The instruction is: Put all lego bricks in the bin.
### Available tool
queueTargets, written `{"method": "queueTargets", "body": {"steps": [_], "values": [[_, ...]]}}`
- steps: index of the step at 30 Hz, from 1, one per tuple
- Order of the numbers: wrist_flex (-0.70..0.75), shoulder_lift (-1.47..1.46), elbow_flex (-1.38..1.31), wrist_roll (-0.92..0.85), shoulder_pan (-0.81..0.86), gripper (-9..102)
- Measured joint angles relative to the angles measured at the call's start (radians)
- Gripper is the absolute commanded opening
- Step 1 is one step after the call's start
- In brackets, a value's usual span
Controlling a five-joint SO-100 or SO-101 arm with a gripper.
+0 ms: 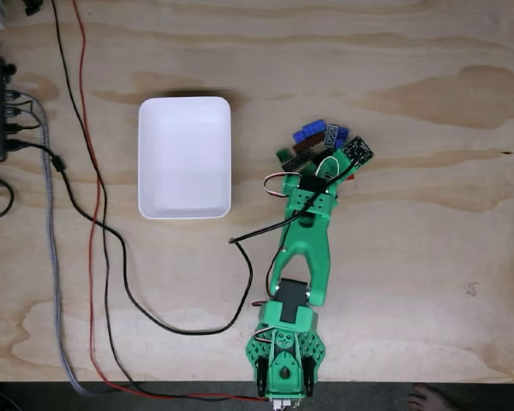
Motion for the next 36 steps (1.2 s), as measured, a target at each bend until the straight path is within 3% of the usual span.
{"method": "queueTargets", "body": {"steps": [7,12,17,18,20,23,28,32,36], "values": [[0.235,0.408,-0.156,0.046,-0.167,0],[0.463,0.302,-0.522,0.075,-0.433,0],[0.492,0.020,-0.643,0.078,-0.592,21],[0.489,-0.014,-0.644,0.078,-0.612,30],[0.479,-0.069,-0.644,0.078,-0.641,33],[0.472,-0.083,-0.652,0.092,-0.627,37],[0.463,0.032,-0.663,0.075,-0.472,26],[0.359,0.195,-0.413,-0.063,-0.281,19],[0.201,0.212,-0.106,-0.224,-0.123,21]]}}
